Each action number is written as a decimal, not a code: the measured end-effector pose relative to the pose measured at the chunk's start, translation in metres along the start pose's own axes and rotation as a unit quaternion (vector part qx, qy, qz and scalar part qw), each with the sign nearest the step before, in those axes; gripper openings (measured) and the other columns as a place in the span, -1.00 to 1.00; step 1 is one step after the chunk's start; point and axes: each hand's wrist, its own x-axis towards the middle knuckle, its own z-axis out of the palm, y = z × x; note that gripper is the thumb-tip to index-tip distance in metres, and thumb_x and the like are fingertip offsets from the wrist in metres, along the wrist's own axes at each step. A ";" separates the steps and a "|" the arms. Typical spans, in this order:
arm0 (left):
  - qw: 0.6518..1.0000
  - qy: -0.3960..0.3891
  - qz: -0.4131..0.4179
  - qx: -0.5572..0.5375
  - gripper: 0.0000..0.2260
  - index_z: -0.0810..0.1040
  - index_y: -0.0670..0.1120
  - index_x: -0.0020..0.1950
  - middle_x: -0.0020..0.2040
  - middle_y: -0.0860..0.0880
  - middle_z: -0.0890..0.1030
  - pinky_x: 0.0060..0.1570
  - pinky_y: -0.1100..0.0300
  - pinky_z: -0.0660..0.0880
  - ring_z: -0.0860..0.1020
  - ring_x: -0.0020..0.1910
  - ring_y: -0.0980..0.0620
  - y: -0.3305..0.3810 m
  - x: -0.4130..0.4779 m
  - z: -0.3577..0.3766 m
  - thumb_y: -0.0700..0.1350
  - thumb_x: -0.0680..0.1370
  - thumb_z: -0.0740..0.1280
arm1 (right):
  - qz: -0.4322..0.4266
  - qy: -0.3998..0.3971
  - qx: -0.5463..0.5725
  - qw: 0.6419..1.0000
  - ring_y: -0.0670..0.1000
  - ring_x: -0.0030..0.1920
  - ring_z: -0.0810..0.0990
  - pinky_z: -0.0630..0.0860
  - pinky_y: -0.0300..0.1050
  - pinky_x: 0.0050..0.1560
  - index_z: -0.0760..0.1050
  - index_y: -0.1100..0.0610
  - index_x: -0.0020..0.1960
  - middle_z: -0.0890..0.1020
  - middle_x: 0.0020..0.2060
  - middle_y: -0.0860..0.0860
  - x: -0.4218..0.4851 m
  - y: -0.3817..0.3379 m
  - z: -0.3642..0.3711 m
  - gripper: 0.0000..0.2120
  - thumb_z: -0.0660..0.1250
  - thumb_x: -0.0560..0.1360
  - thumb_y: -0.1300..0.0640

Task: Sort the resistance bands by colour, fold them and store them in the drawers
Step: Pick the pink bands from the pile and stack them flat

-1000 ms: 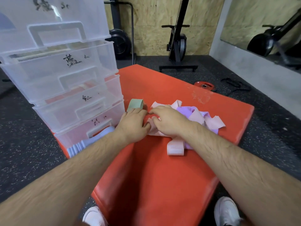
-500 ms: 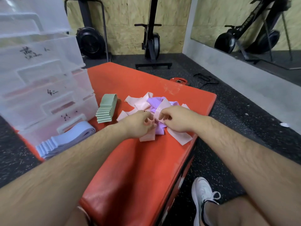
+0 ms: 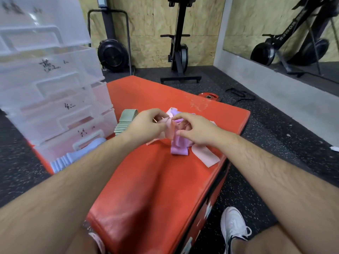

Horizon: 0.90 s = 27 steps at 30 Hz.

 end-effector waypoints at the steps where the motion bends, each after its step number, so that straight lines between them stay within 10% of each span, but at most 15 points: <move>1: 0.999 0.012 -0.001 -0.031 -0.89 0.66 -0.01 0.01 -0.15 0.05 0.67 -0.19 0.28 0.51 0.57 -0.24 0.19 0.003 -0.002 -0.007 -0.15 0.54 0.37 | -0.010 0.024 0.015 1.000 -0.16 -0.15 0.56 0.48 -0.25 -0.10 0.50 -0.16 0.24 0.62 -0.07 -0.11 0.003 -0.004 -0.001 -0.67 0.40 0.51 0.08; 8: 0.982 0.089 0.003 -0.167 -0.84 0.70 0.01 -0.02 -0.11 0.04 0.72 -0.15 0.28 0.55 0.63 -0.13 0.18 0.014 -0.007 -0.033 -0.20 0.54 0.35 | -0.011 0.049 0.058 0.997 -0.15 -0.16 0.53 0.37 -0.30 -0.24 0.55 -0.17 -0.01 0.58 0.01 -0.04 0.023 -0.027 0.006 -0.92 0.42 0.52 -0.06; 13: 0.969 0.133 -0.043 -0.203 -0.81 0.68 -0.02 -0.05 -0.17 0.02 0.70 -0.01 0.08 0.61 0.64 -0.13 0.09 0.009 -0.011 -0.046 -0.23 0.47 0.32 | -0.004 0.046 0.184 0.982 -0.10 -0.25 0.48 0.40 -0.22 -0.19 0.55 0.23 -0.02 0.56 -0.25 0.02 0.026 -0.041 -0.006 -0.88 0.39 0.55 0.17; 20: 0.974 0.100 -0.100 -0.179 -0.85 0.64 -0.11 -0.07 -0.26 -0.04 0.68 -0.27 0.23 0.53 0.61 -0.27 0.06 -0.002 -0.020 -0.051 -0.18 0.52 0.27 | -0.021 0.012 0.329 0.944 0.01 -0.14 0.55 0.51 -0.15 -0.06 0.60 0.18 -0.07 0.61 -0.17 0.08 0.020 -0.056 -0.021 -0.95 0.37 0.55 0.27; 27: 0.972 0.110 -0.120 -0.168 -0.84 0.61 -0.18 -0.12 -0.35 0.01 0.61 -0.31 0.18 0.47 0.51 -0.39 0.08 -0.002 -0.022 -0.058 -0.14 0.52 0.26 | -0.026 0.020 0.251 0.967 -0.16 -0.29 0.55 0.49 -0.33 -0.23 0.65 0.21 -0.04 0.64 -0.27 -0.05 0.013 -0.062 -0.030 -0.92 0.42 0.52 0.21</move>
